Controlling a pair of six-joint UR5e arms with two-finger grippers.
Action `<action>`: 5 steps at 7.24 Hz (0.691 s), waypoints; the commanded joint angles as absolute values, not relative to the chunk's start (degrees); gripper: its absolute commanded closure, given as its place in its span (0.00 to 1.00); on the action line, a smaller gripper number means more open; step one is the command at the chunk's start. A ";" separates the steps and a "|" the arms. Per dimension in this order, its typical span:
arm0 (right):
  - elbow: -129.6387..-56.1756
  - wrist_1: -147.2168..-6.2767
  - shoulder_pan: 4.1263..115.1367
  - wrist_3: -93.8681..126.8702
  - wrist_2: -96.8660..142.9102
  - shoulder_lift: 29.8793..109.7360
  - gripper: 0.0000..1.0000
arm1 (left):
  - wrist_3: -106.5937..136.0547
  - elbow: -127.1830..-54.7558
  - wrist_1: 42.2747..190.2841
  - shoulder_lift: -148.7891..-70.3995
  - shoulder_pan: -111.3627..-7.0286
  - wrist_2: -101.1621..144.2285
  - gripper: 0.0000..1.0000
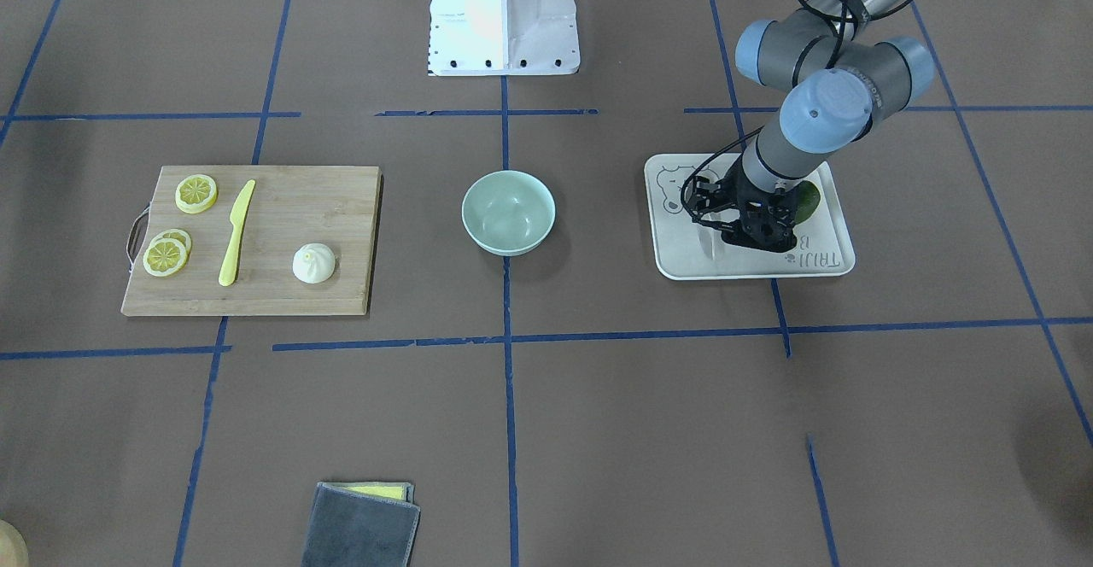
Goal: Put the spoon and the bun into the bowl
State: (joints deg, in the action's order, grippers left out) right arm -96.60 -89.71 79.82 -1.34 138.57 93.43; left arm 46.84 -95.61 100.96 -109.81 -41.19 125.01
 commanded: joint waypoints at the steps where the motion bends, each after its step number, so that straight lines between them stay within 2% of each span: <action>1: -95.98 -89.74 79.72 -1.41 139.13 93.43 0.00 | 46.76 -93.96 100.99 -110.47 -40.96 124.98 0.30; 4: -95.98 -89.65 79.72 -1.32 139.13 93.43 0.00 | 46.93 -93.78 100.99 -110.74 -40.96 125.16 0.47; 5: -95.98 -89.74 79.72 -1.32 139.13 93.43 0.00 | 46.93 -93.78 100.99 -110.74 -40.96 125.07 0.48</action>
State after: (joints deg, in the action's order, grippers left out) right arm -95.99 -89.67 79.72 -1.35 139.13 93.43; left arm 46.92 -93.85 100.99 -110.70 -40.96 125.12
